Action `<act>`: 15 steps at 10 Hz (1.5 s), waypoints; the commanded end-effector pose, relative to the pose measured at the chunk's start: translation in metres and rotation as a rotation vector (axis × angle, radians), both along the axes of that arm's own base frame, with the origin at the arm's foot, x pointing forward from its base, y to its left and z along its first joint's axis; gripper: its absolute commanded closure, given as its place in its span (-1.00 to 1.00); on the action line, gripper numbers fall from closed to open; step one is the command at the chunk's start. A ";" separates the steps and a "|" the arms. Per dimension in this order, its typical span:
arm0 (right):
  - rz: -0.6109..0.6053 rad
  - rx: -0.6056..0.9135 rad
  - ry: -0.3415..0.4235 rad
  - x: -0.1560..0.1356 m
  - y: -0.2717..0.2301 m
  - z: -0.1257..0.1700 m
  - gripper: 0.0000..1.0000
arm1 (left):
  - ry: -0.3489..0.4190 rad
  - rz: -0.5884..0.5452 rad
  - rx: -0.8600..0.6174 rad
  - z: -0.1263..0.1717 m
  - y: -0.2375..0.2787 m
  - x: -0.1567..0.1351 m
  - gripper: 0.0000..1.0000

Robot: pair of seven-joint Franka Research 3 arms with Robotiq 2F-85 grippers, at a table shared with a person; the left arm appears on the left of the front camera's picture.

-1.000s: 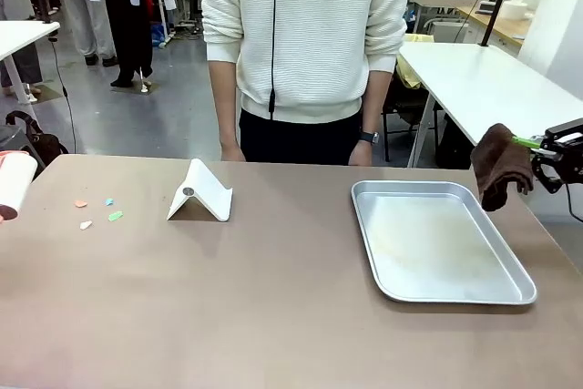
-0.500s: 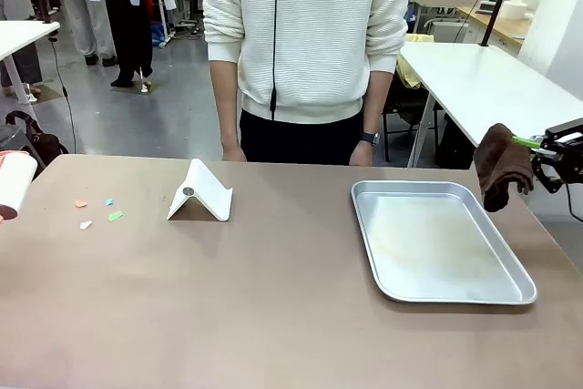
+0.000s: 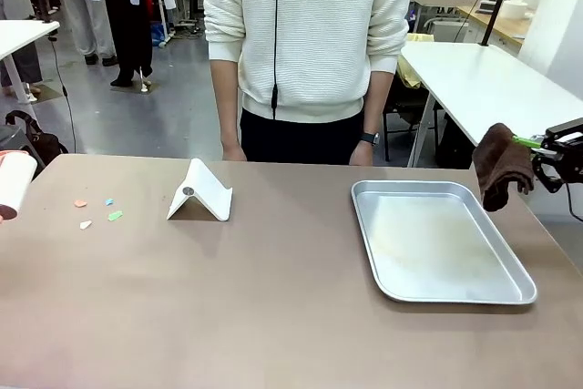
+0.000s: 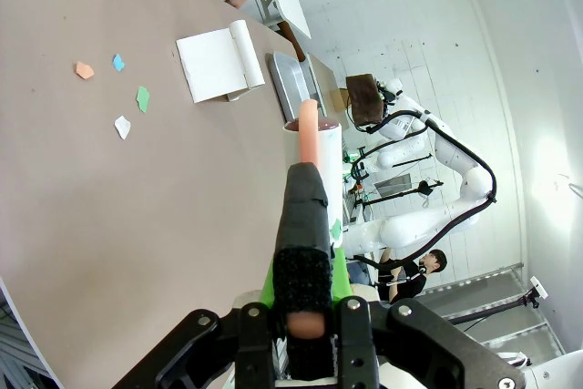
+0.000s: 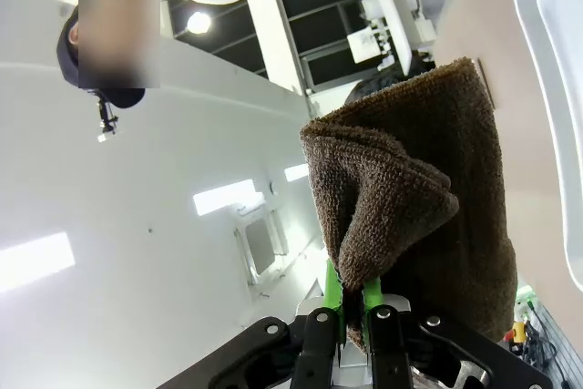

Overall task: Clean the surface of the table.
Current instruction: Clean the area not pointed to by the person.

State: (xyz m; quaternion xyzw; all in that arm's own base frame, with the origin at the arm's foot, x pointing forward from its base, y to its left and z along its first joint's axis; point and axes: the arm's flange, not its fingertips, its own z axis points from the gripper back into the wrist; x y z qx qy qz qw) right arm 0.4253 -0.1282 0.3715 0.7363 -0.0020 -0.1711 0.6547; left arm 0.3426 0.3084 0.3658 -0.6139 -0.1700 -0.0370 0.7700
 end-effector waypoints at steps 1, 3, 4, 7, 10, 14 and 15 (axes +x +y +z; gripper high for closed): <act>0.007 0.012 0.004 -0.002 -0.001 0.007 1.00 | -0.015 -0.009 0.008 0.003 -0.002 -0.003 1.00; 0.007 0.012 0.004 -0.002 -0.001 0.007 1.00 | 0.000 0.000 0.000 0.000 0.000 0.000 0.55; 0.007 0.012 0.004 -0.002 -0.001 0.007 1.00 | -0.043 0.030 0.078 0.004 -0.012 -0.012 0.55; 0.007 0.012 0.004 -0.002 -0.001 0.007 1.00 | 0.108 0.257 0.210 0.006 -0.018 0.019 0.55; 0.007 0.012 0.004 -0.002 -0.001 0.007 1.00 | 0.244 0.381 0.264 -0.004 -0.021 0.044 0.55; 0.007 0.012 0.004 -0.002 -0.001 0.007 1.00 | 0.310 0.397 0.391 -0.022 -0.029 0.056 0.55; 0.007 0.012 0.004 -0.002 -0.001 0.007 1.00 | 0.324 0.405 0.407 -0.026 -0.031 0.059 0.55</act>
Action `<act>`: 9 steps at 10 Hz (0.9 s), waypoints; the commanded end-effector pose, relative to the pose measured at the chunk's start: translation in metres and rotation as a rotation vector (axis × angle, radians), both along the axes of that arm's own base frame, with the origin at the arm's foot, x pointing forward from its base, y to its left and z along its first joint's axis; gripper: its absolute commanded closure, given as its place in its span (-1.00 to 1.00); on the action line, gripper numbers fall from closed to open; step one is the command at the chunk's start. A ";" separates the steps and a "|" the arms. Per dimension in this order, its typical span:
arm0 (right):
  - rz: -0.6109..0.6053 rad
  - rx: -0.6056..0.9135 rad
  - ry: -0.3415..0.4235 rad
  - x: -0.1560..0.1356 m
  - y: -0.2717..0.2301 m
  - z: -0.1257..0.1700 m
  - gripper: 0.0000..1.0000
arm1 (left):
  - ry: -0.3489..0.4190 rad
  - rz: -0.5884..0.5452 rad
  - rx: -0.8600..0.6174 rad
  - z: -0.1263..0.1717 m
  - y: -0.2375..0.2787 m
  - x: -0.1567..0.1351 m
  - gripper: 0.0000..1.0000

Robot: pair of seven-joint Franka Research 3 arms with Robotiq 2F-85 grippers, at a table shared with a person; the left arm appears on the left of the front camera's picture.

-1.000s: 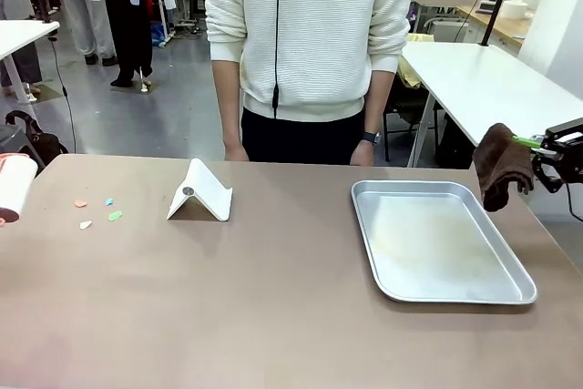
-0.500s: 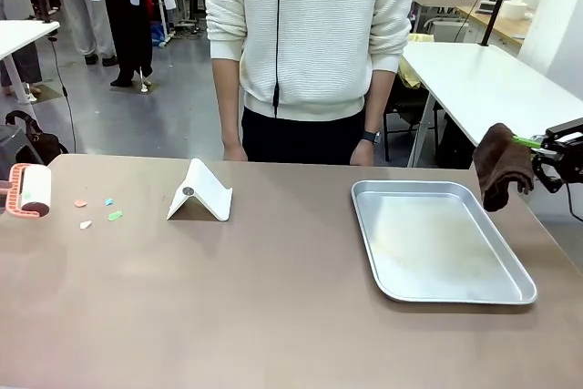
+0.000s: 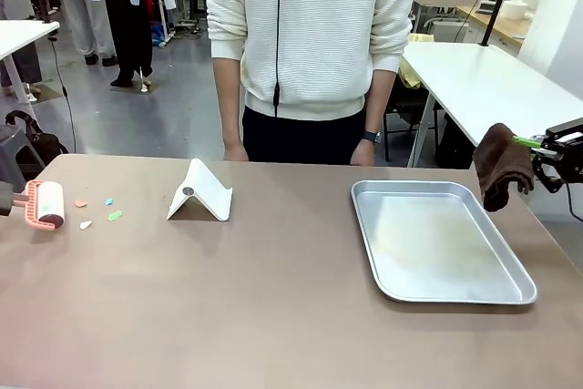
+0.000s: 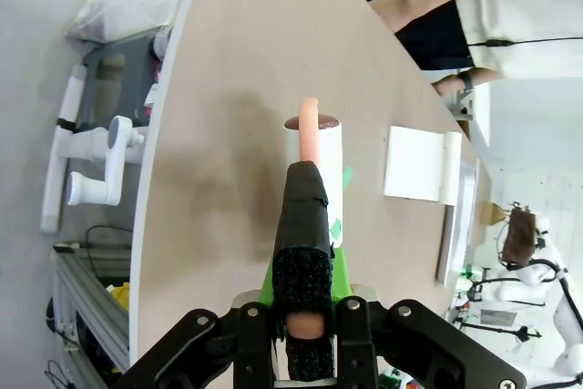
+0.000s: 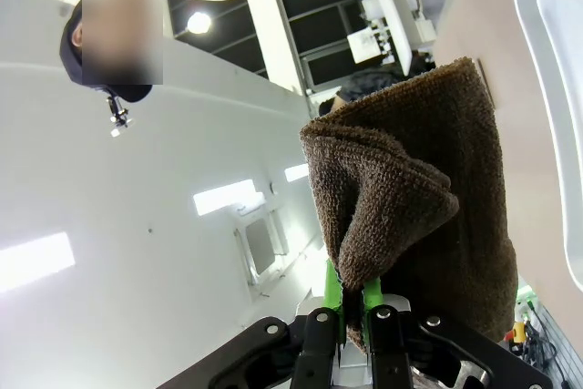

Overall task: Clean the surface of the table.
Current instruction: Clean the area not pointed to by the person.

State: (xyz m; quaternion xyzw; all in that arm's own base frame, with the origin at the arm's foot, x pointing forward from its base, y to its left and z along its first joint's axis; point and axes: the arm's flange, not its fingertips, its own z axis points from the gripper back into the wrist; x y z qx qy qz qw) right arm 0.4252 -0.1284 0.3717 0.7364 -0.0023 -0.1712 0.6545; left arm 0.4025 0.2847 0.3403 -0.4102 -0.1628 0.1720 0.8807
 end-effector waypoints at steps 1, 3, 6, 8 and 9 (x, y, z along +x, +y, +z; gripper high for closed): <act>0.008 0.012 0.005 -0.002 -0.001 0.006 1.00 | 0.057 -0.002 0.040 -0.005 -0.011 0.003 0.55; 0.008 0.012 0.005 -0.002 -0.001 0.006 1.00 | 0.104 -0.012 0.060 -0.013 -0.016 0.016 0.55; 0.008 0.012 0.005 -0.002 -0.001 0.006 1.00 | 0.166 -0.010 0.069 -0.021 -0.023 0.041 0.55; 0.008 0.012 0.005 -0.002 -0.001 0.006 1.00 | 0.211 -0.013 0.079 -0.026 -0.034 0.062 0.55; 0.008 0.012 0.005 -0.002 -0.001 0.006 1.00 | 0.231 -0.023 0.086 -0.027 -0.042 0.073 0.55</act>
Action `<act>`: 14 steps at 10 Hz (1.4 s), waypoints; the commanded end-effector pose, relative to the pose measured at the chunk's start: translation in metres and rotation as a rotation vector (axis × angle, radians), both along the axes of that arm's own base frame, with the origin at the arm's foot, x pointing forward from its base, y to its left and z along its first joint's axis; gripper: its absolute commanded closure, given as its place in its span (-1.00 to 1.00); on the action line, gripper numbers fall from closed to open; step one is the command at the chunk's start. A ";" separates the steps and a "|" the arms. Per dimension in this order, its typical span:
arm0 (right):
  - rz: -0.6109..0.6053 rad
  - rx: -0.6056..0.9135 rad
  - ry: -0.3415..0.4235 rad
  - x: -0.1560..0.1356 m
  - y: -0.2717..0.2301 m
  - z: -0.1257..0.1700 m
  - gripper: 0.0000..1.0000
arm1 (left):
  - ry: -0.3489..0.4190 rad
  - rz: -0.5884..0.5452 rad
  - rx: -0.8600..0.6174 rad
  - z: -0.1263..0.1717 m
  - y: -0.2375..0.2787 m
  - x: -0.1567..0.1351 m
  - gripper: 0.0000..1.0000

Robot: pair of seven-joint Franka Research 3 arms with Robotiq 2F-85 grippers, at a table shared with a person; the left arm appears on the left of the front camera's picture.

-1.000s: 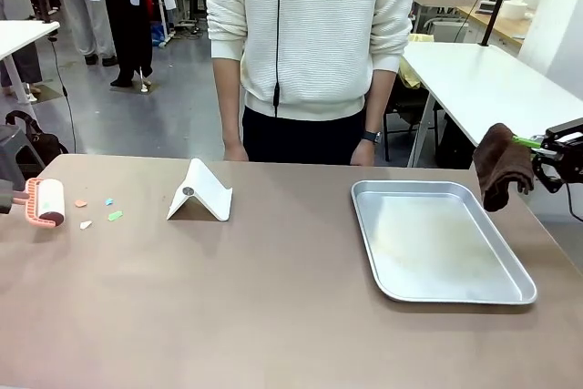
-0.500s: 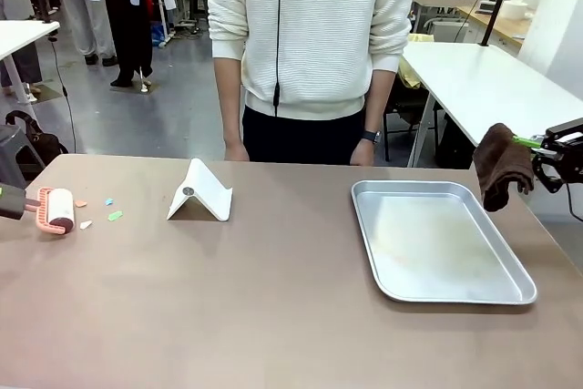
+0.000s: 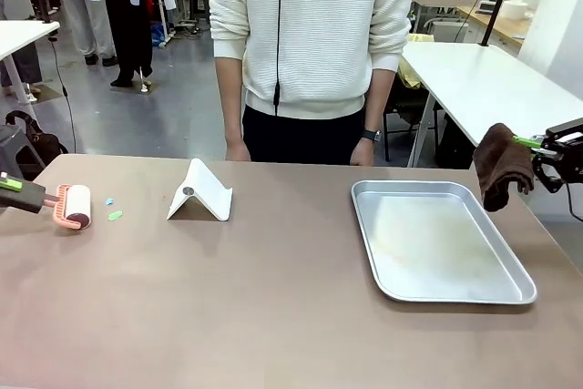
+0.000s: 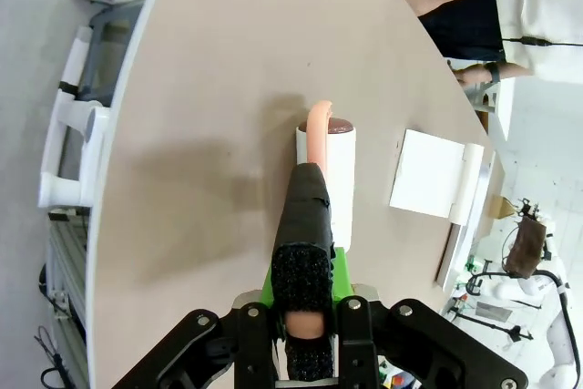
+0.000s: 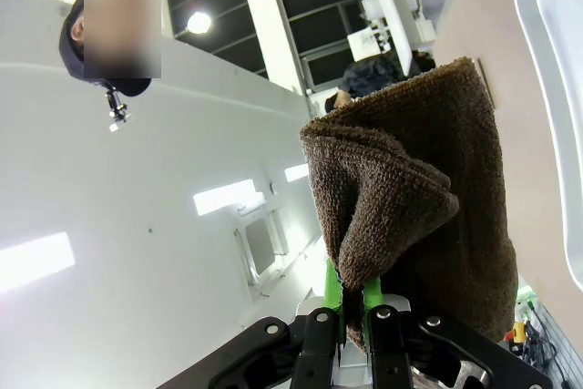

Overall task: Clean the surface of the table.
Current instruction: Clean the area not pointed to by the person.

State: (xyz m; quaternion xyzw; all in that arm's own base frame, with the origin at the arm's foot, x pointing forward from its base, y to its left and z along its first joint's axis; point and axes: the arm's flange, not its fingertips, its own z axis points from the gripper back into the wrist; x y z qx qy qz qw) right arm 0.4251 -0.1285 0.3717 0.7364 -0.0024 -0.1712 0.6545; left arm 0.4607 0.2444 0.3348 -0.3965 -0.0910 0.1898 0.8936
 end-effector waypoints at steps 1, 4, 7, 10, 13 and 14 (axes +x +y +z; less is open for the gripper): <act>0.008 0.012 0.005 -0.002 -0.001 0.006 1.00 | 0.091 -0.018 0.094 -0.024 -0.011 0.021 0.55; 0.008 0.012 0.005 -0.002 -0.001 0.006 1.00 | 0.098 -0.076 0.112 -0.026 -0.044 0.034 0.55; 0.008 0.012 0.005 -0.002 -0.001 0.006 1.00 | 0.105 -0.116 0.143 -0.034 -0.073 0.042 0.55; 0.008 0.012 0.005 -0.002 -0.001 0.006 1.00 | 0.015 -0.175 0.090 -0.028 -0.095 0.048 0.55; 0.008 0.012 0.005 -0.002 -0.001 0.006 1.00 | -0.171 -0.251 -0.081 0.000 -0.096 0.032 0.55; 0.008 0.012 0.005 -0.002 -0.001 0.006 1.00 | -0.251 -0.282 -0.142 0.017 -0.093 0.015 0.55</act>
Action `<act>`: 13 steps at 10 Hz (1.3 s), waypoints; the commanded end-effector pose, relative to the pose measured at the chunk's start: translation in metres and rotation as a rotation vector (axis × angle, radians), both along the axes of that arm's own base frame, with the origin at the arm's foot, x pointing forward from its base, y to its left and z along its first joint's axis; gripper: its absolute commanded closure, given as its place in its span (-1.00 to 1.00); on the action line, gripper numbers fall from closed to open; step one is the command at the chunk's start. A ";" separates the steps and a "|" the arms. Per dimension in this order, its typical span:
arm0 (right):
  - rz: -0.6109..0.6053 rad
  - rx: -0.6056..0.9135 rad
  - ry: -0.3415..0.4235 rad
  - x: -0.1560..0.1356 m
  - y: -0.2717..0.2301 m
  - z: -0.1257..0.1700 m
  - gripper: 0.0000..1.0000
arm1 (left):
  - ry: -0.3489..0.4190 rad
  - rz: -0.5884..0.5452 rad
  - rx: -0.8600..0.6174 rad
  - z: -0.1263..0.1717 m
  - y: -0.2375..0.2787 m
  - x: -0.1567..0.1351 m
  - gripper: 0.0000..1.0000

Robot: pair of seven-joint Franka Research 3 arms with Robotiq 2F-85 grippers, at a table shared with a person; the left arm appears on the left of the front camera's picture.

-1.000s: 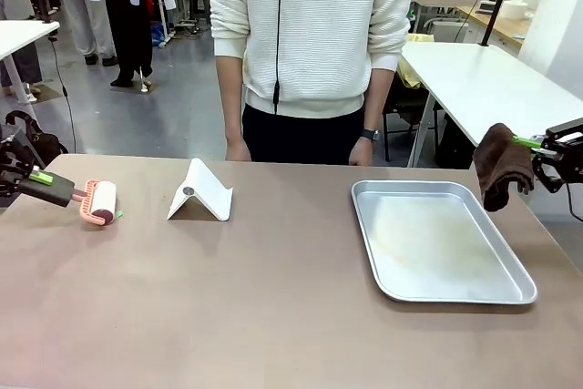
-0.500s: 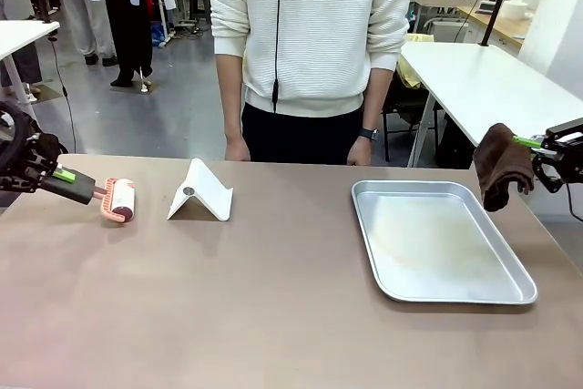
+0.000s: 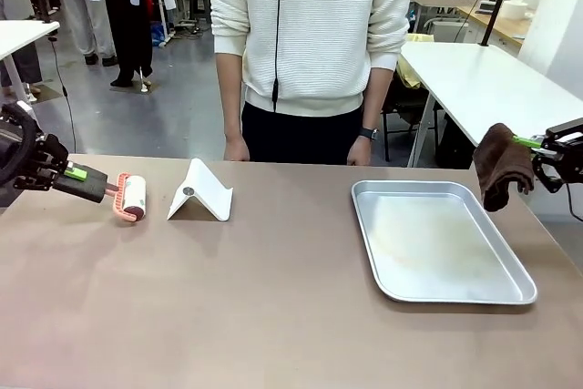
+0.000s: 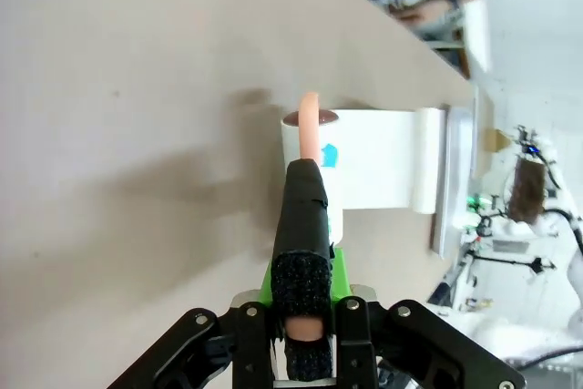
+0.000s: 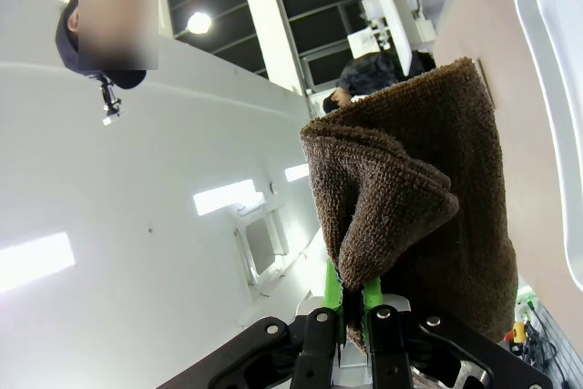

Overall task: Clean the surface of the table.
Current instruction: Clean the area not pointed to by the person.

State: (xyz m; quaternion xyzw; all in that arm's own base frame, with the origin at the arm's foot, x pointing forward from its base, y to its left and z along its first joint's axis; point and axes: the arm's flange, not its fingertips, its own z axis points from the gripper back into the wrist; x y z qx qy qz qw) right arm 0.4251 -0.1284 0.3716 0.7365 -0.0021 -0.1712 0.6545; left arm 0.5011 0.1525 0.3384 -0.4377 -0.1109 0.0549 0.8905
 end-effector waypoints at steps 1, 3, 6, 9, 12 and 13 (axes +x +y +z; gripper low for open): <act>0.007 0.012 0.005 -0.002 -0.001 0.006 1.00 | -0.171 -0.065 -0.146 0.030 0.005 -0.044 0.55; 0.007 0.012 0.005 -0.002 -0.001 0.006 1.00 | -0.310 -0.102 -0.222 0.059 0.020 -0.089 0.55; 0.007 0.012 0.005 -0.002 -0.001 0.006 1.00 | -0.360 -0.203 -0.332 0.076 0.050 -0.150 0.55; 0.007 0.012 0.005 -0.002 -0.001 0.006 1.00 | -0.262 -0.194 -0.376 0.061 0.081 -0.189 0.55; 0.007 0.012 0.005 -0.002 -0.001 0.006 1.00 | -0.244 -0.185 -0.376 0.057 0.080 -0.196 0.55; 0.007 0.012 0.005 -0.002 -0.001 0.006 1.00 | -0.244 -0.185 -0.376 0.057 0.080 -0.196 0.55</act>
